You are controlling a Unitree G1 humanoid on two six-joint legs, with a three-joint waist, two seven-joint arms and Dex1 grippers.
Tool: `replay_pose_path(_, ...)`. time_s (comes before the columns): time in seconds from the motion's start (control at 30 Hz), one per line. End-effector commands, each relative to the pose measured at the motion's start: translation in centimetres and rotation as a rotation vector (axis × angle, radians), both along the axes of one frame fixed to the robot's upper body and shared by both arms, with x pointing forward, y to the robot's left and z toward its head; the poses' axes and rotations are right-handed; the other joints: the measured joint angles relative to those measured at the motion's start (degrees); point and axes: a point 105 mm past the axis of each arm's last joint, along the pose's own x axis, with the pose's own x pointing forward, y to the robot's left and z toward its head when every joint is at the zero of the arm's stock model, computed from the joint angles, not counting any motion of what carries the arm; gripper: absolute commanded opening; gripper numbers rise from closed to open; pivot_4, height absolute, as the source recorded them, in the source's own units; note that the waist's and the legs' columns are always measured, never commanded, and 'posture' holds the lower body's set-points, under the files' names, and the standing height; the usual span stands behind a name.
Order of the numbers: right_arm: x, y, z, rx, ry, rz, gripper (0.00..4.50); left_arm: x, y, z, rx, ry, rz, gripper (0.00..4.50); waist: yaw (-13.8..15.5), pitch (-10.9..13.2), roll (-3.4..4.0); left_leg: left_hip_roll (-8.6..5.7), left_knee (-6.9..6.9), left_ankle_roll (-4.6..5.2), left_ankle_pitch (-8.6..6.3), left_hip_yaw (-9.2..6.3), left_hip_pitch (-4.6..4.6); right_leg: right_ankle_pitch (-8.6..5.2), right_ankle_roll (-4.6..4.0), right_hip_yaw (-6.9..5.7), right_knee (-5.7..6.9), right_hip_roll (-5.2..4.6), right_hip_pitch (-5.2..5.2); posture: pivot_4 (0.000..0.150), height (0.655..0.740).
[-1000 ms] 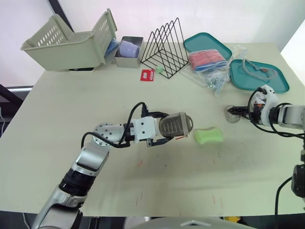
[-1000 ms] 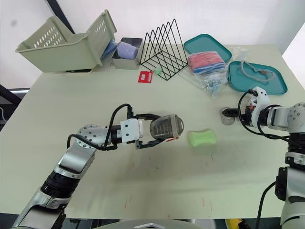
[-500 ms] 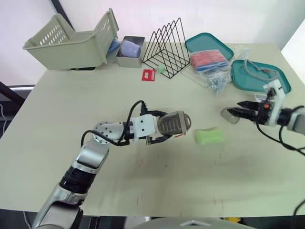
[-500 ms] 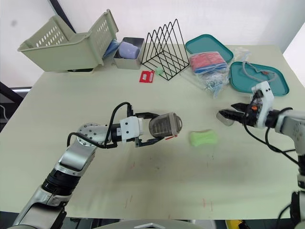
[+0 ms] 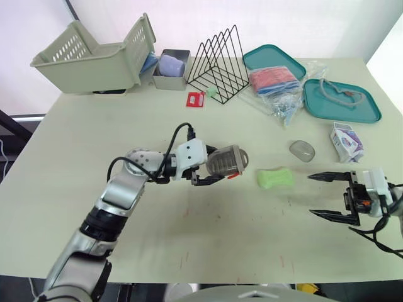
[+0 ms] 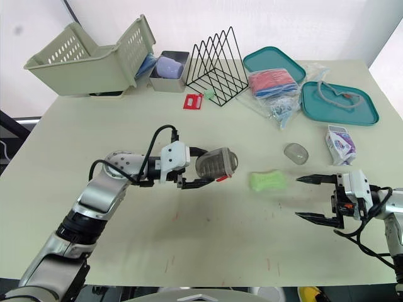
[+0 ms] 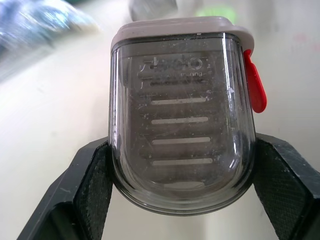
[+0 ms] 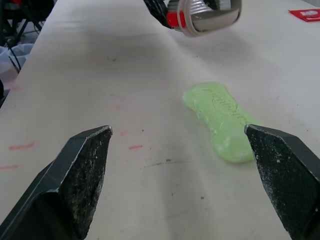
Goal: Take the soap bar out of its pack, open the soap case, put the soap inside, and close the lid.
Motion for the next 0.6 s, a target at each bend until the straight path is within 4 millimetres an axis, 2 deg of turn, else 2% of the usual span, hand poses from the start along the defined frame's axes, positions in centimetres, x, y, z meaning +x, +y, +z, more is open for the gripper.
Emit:
replay_pose_path(0.03, -0.1, -0.5, 0.4, 0.005, -0.036, -0.001, 4.44, 0.3, 0.1, 0.2, 0.062, 0.020, -0.012, 3.44, -0.04, 0.00, 0.00, 0.00, 0.00, 0.00, 0.00, 0.02, 0.01, 0.00, 0.00, 0.02, 0.00, 0.00, 0.00, 0.150, 0.7400)
replay_pose_path(0.23, 0.1, -0.8, -0.1, 0.021, -0.027, -0.030, 4.44, 1.2, -0.9, 1.4, 0.173, 0.006, -0.061, 3.44, 0.36, 0.01, -0.02, -0.03, 0.07, 0.00, 0.00, 0.00, -0.04, 0.00, 0.00, 0.01, -0.01, -0.02, 0.00, 0.150, 0.7400)
replay_pose_path(0.6, 0.3, -0.7, -0.8, 0.023, -0.040, -0.071, 4.44, 0.9, -2.0, 2.2, 0.368, 0.078, -0.107, 3.44, 0.15, 0.01, -0.01, -0.02, 0.07, 0.00, 0.00, 0.00, -0.04, 0.00, 0.00, 0.01, 0.02, -0.01, -0.01, 0.150, 0.7400)
